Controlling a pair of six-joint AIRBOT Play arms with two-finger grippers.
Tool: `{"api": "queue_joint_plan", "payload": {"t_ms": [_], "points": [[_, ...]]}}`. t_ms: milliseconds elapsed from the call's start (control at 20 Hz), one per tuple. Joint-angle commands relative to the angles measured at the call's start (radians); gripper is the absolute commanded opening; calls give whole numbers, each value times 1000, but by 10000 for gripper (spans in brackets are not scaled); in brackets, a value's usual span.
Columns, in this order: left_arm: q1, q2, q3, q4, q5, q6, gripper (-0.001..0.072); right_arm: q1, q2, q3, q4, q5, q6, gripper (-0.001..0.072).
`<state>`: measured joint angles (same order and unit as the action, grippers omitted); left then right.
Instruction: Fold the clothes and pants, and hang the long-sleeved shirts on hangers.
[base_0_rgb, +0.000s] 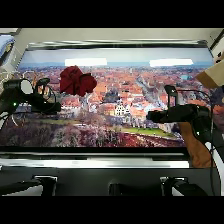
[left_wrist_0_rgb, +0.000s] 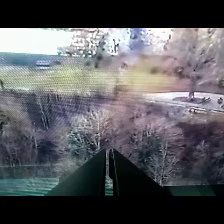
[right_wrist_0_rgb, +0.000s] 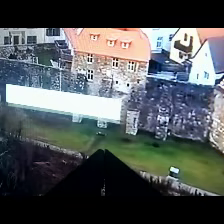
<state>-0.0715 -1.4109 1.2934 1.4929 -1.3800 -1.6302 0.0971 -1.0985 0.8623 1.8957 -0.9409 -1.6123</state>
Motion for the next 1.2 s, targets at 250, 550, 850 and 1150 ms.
{"api": "queue_joint_plan", "payload": {"t_ms": [250,550,850,1150], "points": [[16,-36,58,22,154,-57,720,1,-1,1,3,0,1,51],[-11,-450,626,19,237,-80,720,1,-1,0,7,1,42,52],[-40,-764,772,18,345,-110,720,1,-1,0,6,8,61,57],[-41,-654,767,-42,161,-79,17,1,-1,1,7,40,93,83]]}}
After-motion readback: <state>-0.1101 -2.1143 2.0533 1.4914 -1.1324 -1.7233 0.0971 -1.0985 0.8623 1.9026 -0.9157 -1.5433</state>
